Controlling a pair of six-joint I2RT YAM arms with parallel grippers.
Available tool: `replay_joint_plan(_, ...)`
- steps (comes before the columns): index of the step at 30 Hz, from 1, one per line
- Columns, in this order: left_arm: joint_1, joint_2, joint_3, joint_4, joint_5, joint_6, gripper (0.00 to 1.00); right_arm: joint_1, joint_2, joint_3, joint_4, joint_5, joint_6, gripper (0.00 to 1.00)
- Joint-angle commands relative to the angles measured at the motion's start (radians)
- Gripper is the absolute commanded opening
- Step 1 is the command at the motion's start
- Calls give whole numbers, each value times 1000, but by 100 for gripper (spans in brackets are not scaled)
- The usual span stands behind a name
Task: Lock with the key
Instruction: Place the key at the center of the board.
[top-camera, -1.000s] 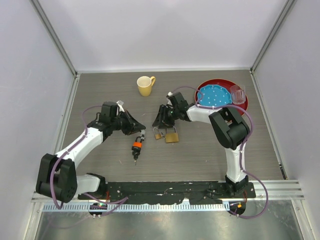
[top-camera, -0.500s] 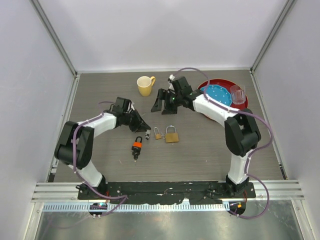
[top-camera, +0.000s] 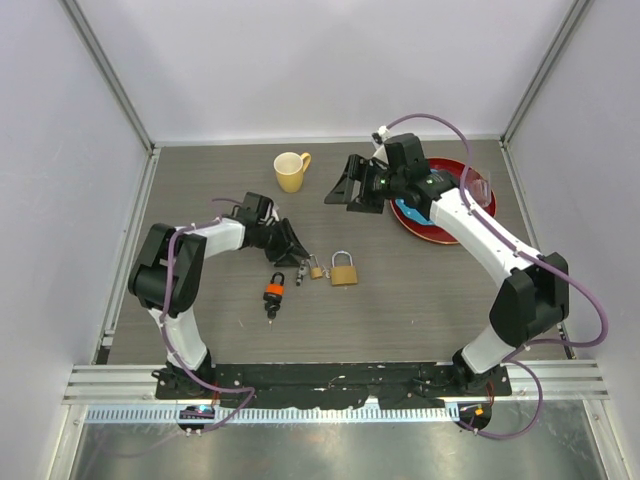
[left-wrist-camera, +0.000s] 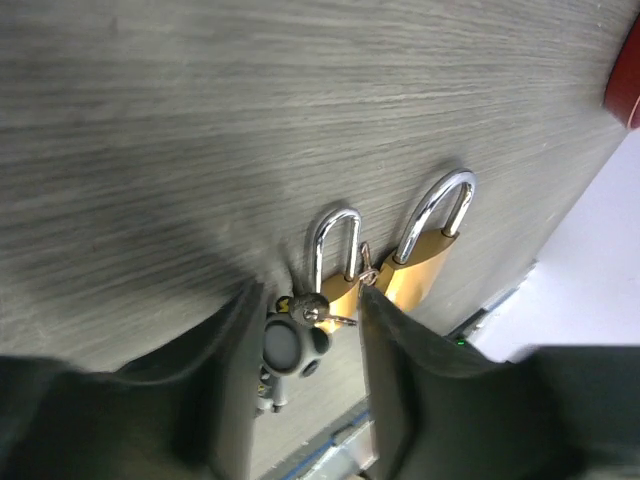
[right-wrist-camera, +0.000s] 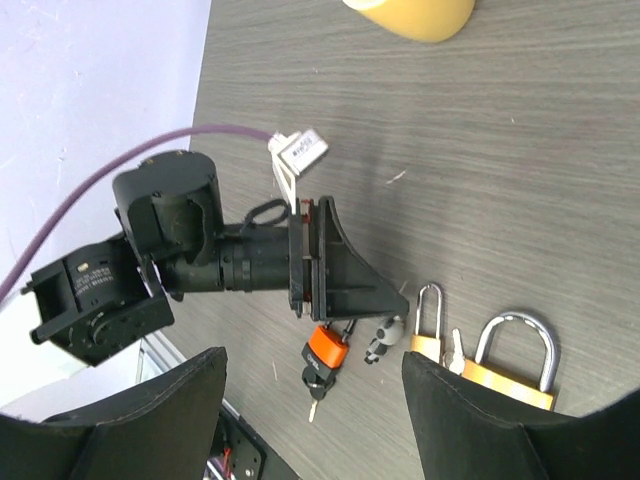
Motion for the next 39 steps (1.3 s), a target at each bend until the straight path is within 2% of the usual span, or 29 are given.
replay_joint_plan(1, -7, -32, 41, 11, -35, 37, 55, -10, -53, -35, -28, -27, -7, 77)
replay_joint_plan(4, -7, -84, 55, -11, -48, 47, 66, -13, -60, -48, -29, -34, -6, 77)
replay_joint_plan(12, -4, -255, 78, -46, -86, 60, 85, -18, -67, -42, -16, -71, -13, 82)
replay_joint_plan(18, 19, -373, 73, -74, -109, 84, 94, -19, -64, -45, -5, -105, -14, 82)
replay_joint_plan(22, 19, -439, 78, -181, -160, 165, 96, -19, -70, -49, 6, -114, -23, 82)
replay_joint_plan(27, 14, -500, 59, -448, -319, 259, 100, -22, -57, -55, 7, -125, -22, 82)
replay_joint_plan(30, -18, -531, 15, -517, -416, 273, 100, -21, -57, -62, 7, -126, -26, 82)
replay_joint_plan(35, -107, -565, -34, -557, -557, 239, 100, -21, -40, -68, 9, -143, -26, 82)
replay_joint_plan(39, -154, -540, -86, -505, -548, 221, 100, -21, -29, -69, 18, -152, -23, 82)
